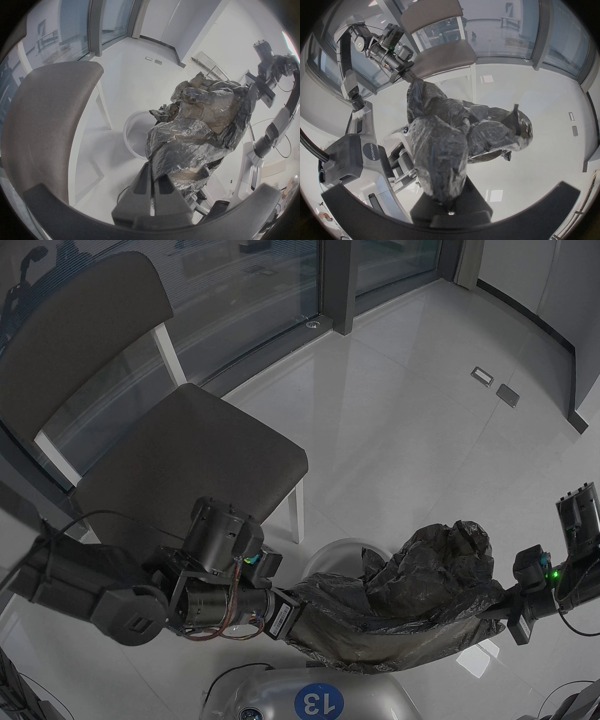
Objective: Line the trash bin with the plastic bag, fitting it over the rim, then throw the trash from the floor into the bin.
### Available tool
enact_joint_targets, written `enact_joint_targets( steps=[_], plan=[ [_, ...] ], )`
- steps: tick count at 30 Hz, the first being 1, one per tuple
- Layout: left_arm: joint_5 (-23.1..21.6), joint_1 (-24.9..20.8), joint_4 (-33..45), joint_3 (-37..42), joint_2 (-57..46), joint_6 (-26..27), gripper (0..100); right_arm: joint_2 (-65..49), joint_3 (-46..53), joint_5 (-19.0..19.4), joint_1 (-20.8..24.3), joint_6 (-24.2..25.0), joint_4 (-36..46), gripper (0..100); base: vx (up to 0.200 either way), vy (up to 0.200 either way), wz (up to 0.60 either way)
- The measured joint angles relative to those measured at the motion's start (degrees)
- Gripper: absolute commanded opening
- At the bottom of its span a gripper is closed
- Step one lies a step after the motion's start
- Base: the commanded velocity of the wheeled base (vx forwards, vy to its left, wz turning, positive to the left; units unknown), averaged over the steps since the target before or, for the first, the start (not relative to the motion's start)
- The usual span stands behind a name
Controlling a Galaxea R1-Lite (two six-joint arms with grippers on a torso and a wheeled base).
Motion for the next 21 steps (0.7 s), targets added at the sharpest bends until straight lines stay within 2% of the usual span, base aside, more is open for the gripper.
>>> enact_joint_targets(
  steps=[5,8,11,21],
  plan=[
    [-0.2,2.0,1.0,-4.2,4.2,0.3,0,4.6,-2.6,0.1,0.1,-0.2,0.0,0,0.0,0.0,0.0],
    [-0.9,2.9,6.0,-6.4,5.9,0.2,0,7.9,-4.4,1.1,0.7,-0.2,0.0,0,0.0,0.0,0.0],
    [-1.2,3.4,9.2,-7.5,6.6,0.1,0,10.8,-6.0,1.9,1.6,-0.2,-0.2,0,0.0,0.0,0.0],
    [-0.9,4.9,12.0,-7.8,8.4,0.0,0,22.8,-14.1,2.8,6.2,0.0,-0.3,0,0.0,0.0,0.0]
  ],
)
